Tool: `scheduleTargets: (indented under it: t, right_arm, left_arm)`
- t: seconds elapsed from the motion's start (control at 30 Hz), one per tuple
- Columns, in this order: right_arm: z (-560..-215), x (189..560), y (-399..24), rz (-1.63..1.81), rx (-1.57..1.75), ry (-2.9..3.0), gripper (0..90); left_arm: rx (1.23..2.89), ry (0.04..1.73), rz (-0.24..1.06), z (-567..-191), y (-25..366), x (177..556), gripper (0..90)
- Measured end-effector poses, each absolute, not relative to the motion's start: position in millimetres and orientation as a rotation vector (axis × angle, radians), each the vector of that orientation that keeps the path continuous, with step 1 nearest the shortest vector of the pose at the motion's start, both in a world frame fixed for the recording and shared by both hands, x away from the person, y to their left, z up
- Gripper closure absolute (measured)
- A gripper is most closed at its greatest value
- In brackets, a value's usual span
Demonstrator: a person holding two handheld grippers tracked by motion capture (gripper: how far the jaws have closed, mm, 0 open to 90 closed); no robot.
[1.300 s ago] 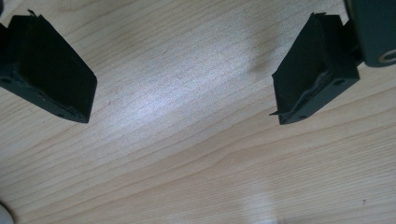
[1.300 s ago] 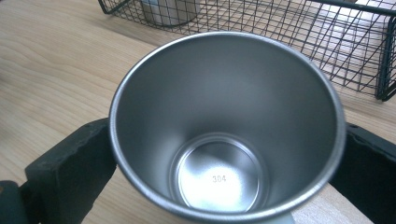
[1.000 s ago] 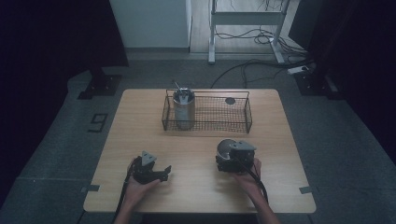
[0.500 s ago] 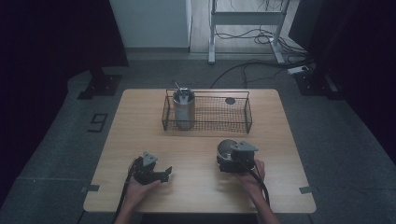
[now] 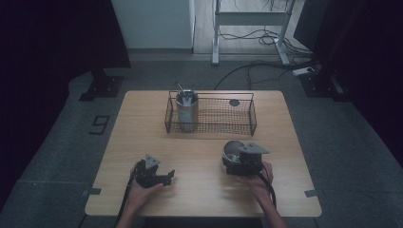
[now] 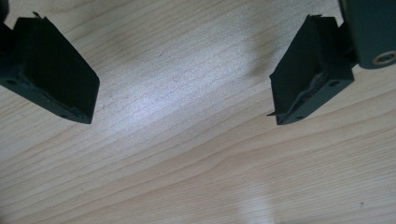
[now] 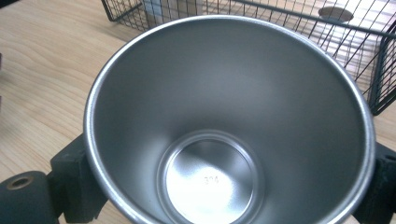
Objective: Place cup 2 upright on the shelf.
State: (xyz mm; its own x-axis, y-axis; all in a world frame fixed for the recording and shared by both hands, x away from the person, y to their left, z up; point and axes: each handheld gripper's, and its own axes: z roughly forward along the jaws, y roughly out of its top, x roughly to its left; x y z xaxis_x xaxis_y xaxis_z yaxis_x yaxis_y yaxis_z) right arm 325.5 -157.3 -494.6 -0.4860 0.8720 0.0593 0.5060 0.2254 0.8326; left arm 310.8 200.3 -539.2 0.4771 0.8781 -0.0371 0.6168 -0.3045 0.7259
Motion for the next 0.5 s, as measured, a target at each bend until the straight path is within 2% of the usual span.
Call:
scheduleTargets:
  t: [0.5]
  right_arm:
    - [-464.4, 324.6, -169.1, 1.205, 1.262, 2.058, 7.4]
  left_arm:
    - [2.046, 1.217, 0.436, -539.2, 193.5, 310.8, 8.1]
